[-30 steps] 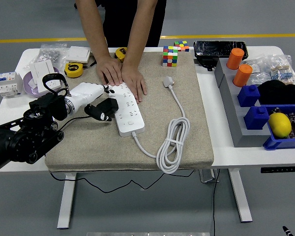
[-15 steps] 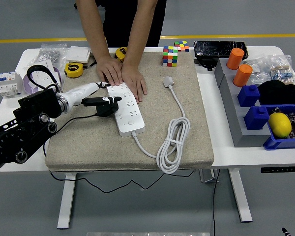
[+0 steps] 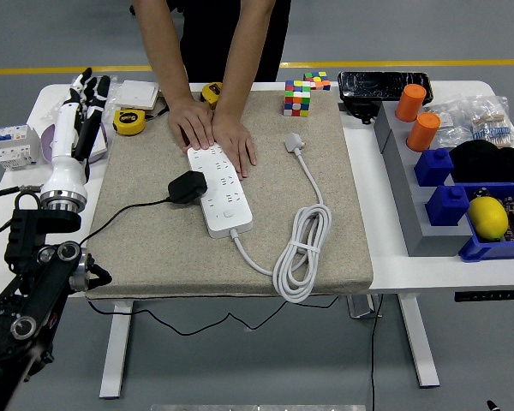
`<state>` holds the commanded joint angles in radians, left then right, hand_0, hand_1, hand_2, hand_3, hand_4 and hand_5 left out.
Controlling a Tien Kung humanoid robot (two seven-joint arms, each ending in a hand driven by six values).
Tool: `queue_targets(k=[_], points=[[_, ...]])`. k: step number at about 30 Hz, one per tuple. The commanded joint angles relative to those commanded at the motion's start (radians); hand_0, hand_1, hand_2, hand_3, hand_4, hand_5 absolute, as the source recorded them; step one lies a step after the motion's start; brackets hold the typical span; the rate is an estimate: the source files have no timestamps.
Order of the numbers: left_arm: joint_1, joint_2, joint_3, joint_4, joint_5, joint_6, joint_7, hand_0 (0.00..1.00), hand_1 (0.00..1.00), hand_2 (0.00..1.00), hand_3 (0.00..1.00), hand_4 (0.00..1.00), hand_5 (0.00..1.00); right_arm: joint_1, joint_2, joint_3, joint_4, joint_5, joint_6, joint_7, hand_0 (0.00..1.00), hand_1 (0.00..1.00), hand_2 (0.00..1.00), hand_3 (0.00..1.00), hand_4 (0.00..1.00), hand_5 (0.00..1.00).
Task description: Pick up the plug,place it near the board,insert it into the board,press the button
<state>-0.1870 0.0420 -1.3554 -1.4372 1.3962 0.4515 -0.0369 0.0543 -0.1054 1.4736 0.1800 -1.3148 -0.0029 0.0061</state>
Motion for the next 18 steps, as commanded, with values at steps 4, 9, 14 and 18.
queue_targets(k=[4,9,14,18], points=[[0.075,0.032,0.022,-0.046,-0.023,-0.045,-0.008,0.998,0.998,0.995,0.967,0.998,0.998,-0.004,0.0,0.002,0.0,0.002,0.0,0.001,0.962,0.857,0.795,0.799,0.998,0.998],[0.122,0.103,0.074,-0.053,-0.019,-0.124,-0.017,0.998,0.998,0.989,0.959,0.998,0.998,-0.005,0.0,0.0,0.0,0.009,0.0,0.003,0.959,0.855,0.795,0.799,0.998,0.998],[0.134,0.149,0.139,-0.012,0.013,-0.175,0.003,0.998,0.998,0.986,0.955,0.998,0.998,-0.005,0.001,0.001,0.0,0.01,0.0,0.004,0.958,0.856,0.795,0.8,0.998,0.998],[0.133,0.156,0.162,0.018,0.064,-0.203,0.013,0.998,0.998,0.985,0.954,0.998,0.998,-0.004,0.002,0.002,0.0,0.009,0.0,0.003,0.956,0.855,0.794,0.799,0.998,0.998]])
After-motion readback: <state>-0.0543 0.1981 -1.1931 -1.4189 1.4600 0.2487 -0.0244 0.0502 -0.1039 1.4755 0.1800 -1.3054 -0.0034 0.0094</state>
